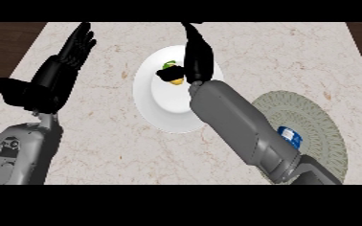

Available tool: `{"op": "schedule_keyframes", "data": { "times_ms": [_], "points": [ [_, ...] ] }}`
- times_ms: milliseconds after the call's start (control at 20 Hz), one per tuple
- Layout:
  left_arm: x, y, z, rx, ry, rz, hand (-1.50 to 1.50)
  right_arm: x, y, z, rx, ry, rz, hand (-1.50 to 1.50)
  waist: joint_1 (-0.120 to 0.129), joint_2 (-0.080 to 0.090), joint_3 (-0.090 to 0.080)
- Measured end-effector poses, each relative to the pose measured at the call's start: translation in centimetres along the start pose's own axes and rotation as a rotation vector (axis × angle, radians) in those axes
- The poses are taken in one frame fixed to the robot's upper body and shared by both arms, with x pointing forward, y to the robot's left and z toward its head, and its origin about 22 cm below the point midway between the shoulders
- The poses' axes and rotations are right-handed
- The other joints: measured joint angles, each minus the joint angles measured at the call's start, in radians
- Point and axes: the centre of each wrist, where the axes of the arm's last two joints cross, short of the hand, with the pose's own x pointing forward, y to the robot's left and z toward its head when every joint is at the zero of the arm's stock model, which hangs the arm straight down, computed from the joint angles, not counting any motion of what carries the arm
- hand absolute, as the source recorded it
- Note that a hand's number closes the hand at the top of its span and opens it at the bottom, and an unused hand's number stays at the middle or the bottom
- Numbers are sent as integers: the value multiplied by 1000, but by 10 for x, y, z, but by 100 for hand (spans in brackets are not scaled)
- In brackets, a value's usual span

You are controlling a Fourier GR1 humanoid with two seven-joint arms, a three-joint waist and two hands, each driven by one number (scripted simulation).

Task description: Pick the lemon from the placemat and place it in the plate

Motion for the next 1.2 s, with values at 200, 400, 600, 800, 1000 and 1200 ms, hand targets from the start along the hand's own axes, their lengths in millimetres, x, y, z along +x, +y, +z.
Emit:
{"op": "schedule_keyframes", "data": {
  "times_ms": [200,400,600,800,1000,1200],
  "points": [
    [0,1,1,17,5,3,0,6,-6,-2,-42,-14,-142,-150,-12,-3,0],
    [0,2,3,36,15,0,0,-2,-9,-2,-79,-9,-242,-150,-38,-10,0],
    [-4,15,10,67,30,-4,0,-17,-16,-4,-108,1,-319,-150,-71,-19,0],
    [-9,21,21,92,44,-14,0,-47,-32,1,-117,-7,-371,-150,-98,-27,0],
    [-14,24,24,99,56,-7,0,-81,-57,8,-116,-24,-385,-150,-110,-29,-1],
    [-14,26,27,104,54,-12,0,-109,-89,16,-102,-40,-383,-150,-115,-31,-1]
  ]
}}
